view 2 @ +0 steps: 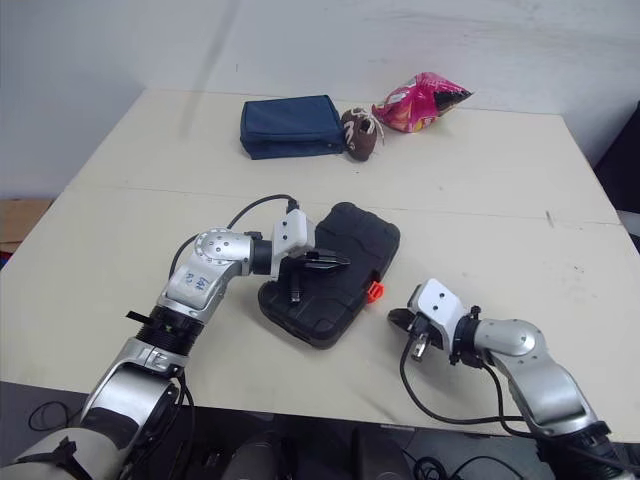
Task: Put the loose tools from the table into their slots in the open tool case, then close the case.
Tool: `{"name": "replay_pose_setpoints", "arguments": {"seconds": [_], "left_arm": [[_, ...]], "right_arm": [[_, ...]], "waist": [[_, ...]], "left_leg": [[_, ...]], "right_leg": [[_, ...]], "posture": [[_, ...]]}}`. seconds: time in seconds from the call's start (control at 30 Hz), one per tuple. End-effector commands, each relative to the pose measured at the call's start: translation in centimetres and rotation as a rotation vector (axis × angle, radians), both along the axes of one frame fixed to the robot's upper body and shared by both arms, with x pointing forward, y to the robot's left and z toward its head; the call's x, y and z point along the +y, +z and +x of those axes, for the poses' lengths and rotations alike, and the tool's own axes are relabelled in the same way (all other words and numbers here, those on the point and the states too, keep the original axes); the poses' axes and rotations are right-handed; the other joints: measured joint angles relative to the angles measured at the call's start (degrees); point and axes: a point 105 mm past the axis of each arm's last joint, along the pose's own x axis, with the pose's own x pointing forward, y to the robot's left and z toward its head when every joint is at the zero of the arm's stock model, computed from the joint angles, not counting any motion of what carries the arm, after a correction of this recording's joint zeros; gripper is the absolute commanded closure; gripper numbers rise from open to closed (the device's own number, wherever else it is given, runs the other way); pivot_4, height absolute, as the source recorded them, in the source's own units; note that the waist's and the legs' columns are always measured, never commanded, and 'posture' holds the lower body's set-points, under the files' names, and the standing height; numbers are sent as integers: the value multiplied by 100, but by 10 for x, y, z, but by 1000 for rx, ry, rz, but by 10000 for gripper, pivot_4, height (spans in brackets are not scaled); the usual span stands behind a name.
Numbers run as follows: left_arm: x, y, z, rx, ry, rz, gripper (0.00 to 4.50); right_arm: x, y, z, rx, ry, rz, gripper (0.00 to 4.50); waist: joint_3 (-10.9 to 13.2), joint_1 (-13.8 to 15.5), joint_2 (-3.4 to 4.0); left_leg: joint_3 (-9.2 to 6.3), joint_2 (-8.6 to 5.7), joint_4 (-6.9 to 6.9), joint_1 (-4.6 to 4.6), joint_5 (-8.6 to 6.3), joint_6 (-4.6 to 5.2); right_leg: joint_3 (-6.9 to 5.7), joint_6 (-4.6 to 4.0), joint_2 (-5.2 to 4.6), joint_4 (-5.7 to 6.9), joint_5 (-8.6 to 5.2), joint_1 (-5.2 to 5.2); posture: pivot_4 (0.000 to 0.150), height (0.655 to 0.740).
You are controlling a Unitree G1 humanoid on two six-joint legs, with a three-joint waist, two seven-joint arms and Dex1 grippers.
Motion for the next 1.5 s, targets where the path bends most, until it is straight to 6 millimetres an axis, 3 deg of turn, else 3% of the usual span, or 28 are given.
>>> {"name": "replay_pose_setpoints", "arguments": {"seconds": [0.03,0.23,0.4,0.7,1.03,1.2,1.37,1.5], "left_arm": [[3,-33,-1,74,18,110,44683],[1,-42,-2,91,14,134,44683],[4,-49,-6,112,13,140,44683],[9,-63,-11,159,22,153,44683],[20,-77,-16,164,19,232,44683],[22,-81,-17,184,36,233,44683],[19,-72,-14,168,51,165,44683],[31,-37,-15,18,9,66,44683]], "right_arm": [[14,-3,7,-30,23,27,45000],[37,13,16,-106,63,161,45000],[50,45,11,-146,105,348,45000],[52,64,7,-169,157,365,45000],[54,68,7,-134,193,284,45000],[50,78,10,-153,205,252,45000],[51,79,9,-137,224,249,45000],[32,90,5,-210,223,222,45000]], "waist": [[-3,2,-1],[-30,-23,-10],[-31,-139,-10],[-33,-163,-3],[-65,-266,38],[-107,-261,19],[-117,-244,11],[-117,-239,11]], "left_leg": [[0,0,0,0,0,0],[1,1,0,2,0,0],[1,7,-4,3,4,-7],[1,8,-13,3,5,-10],[2,10,-22,13,6,-11],[-2,2,-100,105,6,-13],[-2,2,-105,100,3,-12],[-2,2,-107,97,3,-11]], "right_leg": [[-1,0,0,0,0,0],[0,0,-1,1,0,1],[2,-1,6,11,0,-2],[3,-1,8,6,0,-6],[6,-2,11,6,1,-1],[4,-4,6,-51,0,88],[3,-5,2,-61,-1,89],[3,-5,-1,-62,-1,84]], "posture": [[1500,7400],[1500,7400],[1500,7400],[1500,7400],[1500,7400],[1500,7400],[1500,7400],[1500,7400]]}}
